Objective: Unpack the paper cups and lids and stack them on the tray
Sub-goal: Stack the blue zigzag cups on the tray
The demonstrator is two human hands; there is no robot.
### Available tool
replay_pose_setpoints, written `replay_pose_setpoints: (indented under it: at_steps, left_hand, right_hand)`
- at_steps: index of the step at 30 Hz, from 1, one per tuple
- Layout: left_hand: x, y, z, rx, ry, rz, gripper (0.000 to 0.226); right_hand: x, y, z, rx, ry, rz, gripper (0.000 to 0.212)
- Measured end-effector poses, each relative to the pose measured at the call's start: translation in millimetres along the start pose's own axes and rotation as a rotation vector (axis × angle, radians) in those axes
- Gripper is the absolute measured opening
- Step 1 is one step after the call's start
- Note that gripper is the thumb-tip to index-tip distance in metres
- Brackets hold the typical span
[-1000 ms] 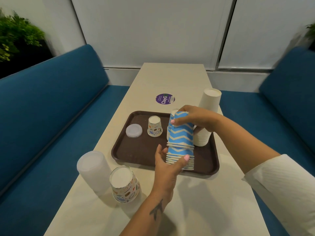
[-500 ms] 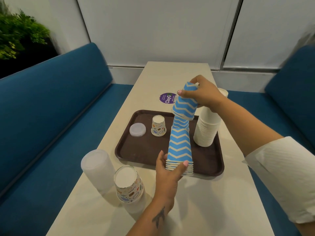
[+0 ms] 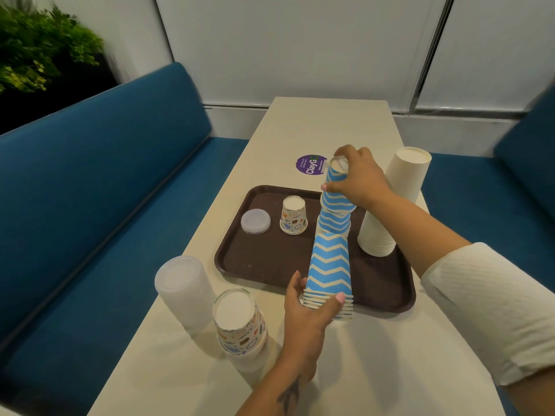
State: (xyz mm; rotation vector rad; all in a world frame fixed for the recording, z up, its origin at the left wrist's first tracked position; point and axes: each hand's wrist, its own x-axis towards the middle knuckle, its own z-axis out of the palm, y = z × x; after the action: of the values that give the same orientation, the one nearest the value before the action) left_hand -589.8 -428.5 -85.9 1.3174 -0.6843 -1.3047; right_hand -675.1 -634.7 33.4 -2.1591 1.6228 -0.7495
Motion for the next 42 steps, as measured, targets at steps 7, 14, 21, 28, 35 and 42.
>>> replay_pose_setpoints:
  at_steps: [7,14,21,28,35,42]
  left_hand:
    - [3.2,-0.1,-2.9,-0.017,0.014,0.002,0.119]
    - [2.3,3.5,-4.3,-0.015,0.007,0.016,0.124]
    - [6.1,13.9,2.0,-0.037,0.015,0.053,0.121]
    - [7.3,25.2,12.4,-0.04,-0.02,0.107,0.119]
    - [-0.5,24.6,17.5,-0.112,-0.082,0.089,0.12]
    - [-7.8,24.3,22.6,-0.208,-0.066,0.03,0.091]
  right_hand:
    - [-3.7,16.6,26.5,-0.084,-0.127,0.03,0.073]
    - [-3.9,22.3,29.7,-0.144,-0.217,0.069,0.079]
    - [-16.4,-11.4,-13.5,0.002,0.092,-0.089,0.048]
    - [-49.7,-31.0,-47.0,-0.025,-0.607,0.069,0.052]
    - [-56.7,-20.8,-49.1,0.095,-0.563,0.086,0.034]
    - [-58.7,-16.6,-48.1,0.12,-0.536,0.118,0.036]
